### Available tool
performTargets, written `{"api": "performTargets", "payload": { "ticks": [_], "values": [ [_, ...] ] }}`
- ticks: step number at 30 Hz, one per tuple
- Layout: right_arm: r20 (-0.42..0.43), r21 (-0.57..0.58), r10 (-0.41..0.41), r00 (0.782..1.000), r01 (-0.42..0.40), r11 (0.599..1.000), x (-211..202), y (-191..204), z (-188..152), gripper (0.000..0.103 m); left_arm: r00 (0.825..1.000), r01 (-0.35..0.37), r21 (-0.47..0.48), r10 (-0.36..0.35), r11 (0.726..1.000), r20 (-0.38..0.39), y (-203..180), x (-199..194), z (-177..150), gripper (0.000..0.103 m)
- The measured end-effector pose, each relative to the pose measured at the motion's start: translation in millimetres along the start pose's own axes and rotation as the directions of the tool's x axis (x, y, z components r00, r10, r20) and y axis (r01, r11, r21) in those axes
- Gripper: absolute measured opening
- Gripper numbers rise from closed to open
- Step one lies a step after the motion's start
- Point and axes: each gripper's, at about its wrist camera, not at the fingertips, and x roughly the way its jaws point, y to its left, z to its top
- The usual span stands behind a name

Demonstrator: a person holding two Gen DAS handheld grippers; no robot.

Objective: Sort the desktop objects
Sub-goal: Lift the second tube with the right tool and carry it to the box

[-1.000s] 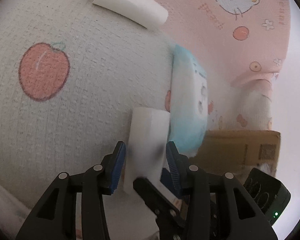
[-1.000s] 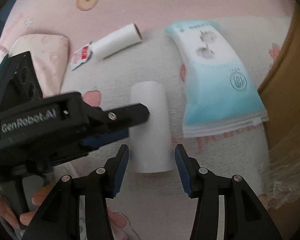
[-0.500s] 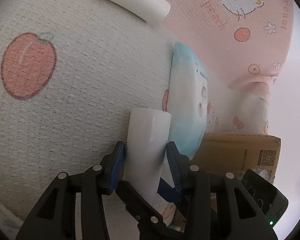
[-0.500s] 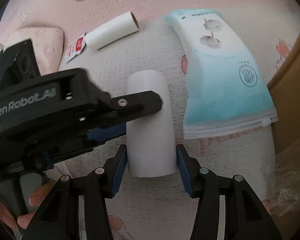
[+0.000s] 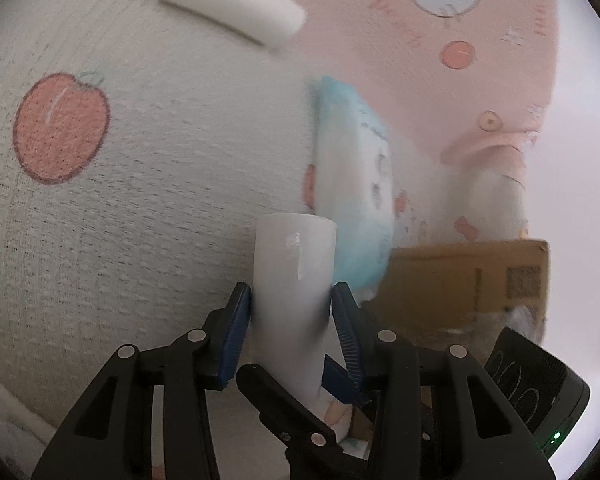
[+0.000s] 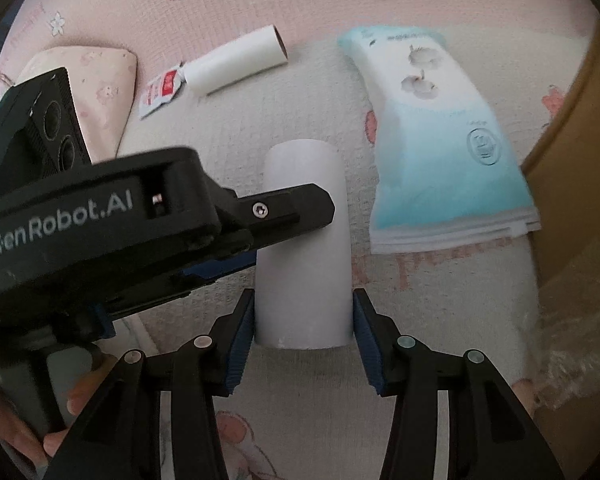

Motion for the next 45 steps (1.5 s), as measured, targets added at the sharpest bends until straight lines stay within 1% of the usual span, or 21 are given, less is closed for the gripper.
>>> {"api": "performTargets", "payload": {
  "ticks": [4,7,10,13,14,15,16,17,19,22,23,24,25,27,28,29,31,34,38,41,45],
  "values": [
    [0.03,-0.051,-0.045,0.999,0.046,0.998,-22,17,-13,0.045,0.997,0.061,0.083,-0.063,0.995,0.032,-20,-11,-6,0.045],
    [0.064,-0.076,-0.075,0.995,0.08,0.994,-40,24,-22,0.045,0.994,0.085,0.142,-0.093,0.986,0.056,-35,-18,-11,0.045],
    [0.089,-0.082,-0.084,0.992,0.091,0.992,-55,20,-21,0.045,0.99,0.095,0.185,-0.112,0.978,0.087,-46,-27,-19,0.045],
    [0.115,-0.105,-0.093,0.989,0.106,0.989,-66,31,-31,0.045,0.985,0.089,0.203,-0.117,0.975,0.126,-52,-37,-28,0.045],
    [0.12,-0.12,-0.095,0.988,0.109,0.987,-74,17,-30,0.045,0.984,0.087,0.204,-0.116,0.975,0.133,-52,-41,-29,0.045],
    [0.122,-0.131,-0.098,0.988,0.114,0.985,-77,15,-31,0.045,0.983,0.087,0.204,-0.117,0.975,0.142,-53,-45,-31,0.045],
    [0.126,-0.143,-0.101,0.987,0.118,0.983,-80,19,-34,0.045,0.981,0.09,0.2,-0.122,0.976,0.152,-53,-50,-34,0.045],
    [0.136,-0.159,-0.105,0.985,0.126,0.979,-80,33,-37,0.045,0.979,0.093,0.192,-0.125,0.977,0.16,-53,-55,-36,0.045],
    [0.148,-0.184,-0.102,0.984,0.129,0.974,-89,28,-34,0.045,0.977,0.098,0.18,-0.129,0.979,0.171,-54,-63,-39,0.045],
    [0.171,-0.222,-0.101,0.98,0.138,0.965,-96,34,-36,0.045,0.973,0.103,0.185,-0.137,0.977,0.186,-60,-77,-43,0.045],
    [0.185,-0.235,-0.102,0.977,0.145,0.961,-100,29,-32,0.045,0.972,0.1,0.191,-0.137,0.977,0.191,-63,-82,-44,0.045],
    [0.194,-0.238,-0.103,0.975,0.149,0.96,-99,22,-17,0.045,0.971,0.096,0.197,-0.135,0.976,0.198,-68,-86,-45,0.045],
    [0.206,-0.242,-0.103,0.973,0.152,0.958,-102,24,-15,0.045,0.969,0.09,0.21,-0.135,0.973,0.208,-75,-91,-46,0.045],
    [0.239,-0.249,-0.105,0.965,0.165,0.954,-113,26,-16,0.045,0.966,0.076,0.242,-0.132,0.967,0.223,-88,-98,-48,0.045],
    [0.252,-0.251,-0.109,0.962,0.174,0.952,-114,28,-8,0.045,0.963,0.071,0.264,-0.135,0.962,0.233,-97,-103,-50,0.045],
    [0.268,-0.254,-0.115,0.956,0.185,0.949,-120,28,-9,0.045,0.961,0.07,0.279,-0.139,0.958,0.238,-103,-105,-50,0.045],
    [0.309,-0.26,-0.134,0.942,0.219,0.941,-130,29,-10,0.045,0.957,0.076,0.305,-0.155,0.949,0.245,-119,-112,-51,0.045],
    [0.356,-0.254,-0.138,0.924,0.238,0.937,-149,24,-10,0.045,0.955,0.089,0.325,-0.173,0.941,0.241,-138,-116,-52,0.045],
    [0.389,-0.232,-0.148,0.909,0.252,0.939,-166,13,-10,0.045,0.955,0.096,0.345,-0.184,0.933,0.231,-164,-115,-53,0.045],
    [0.415,-0.209,-0.151,0.897,0.256,0.944,-179,-1,-11,0.045,0.958,0.081,0.375,-0.175,0.923,0.225,-185,-108,-53,0.045],
    [0.433,-0.167,-0.144,0.89,0.236,0.957,-193,-22,-4,0.045,0.965,0.063,0.404,-0.159,0.912,0.209,-212,-98,-52,0.045]
  ]
}}
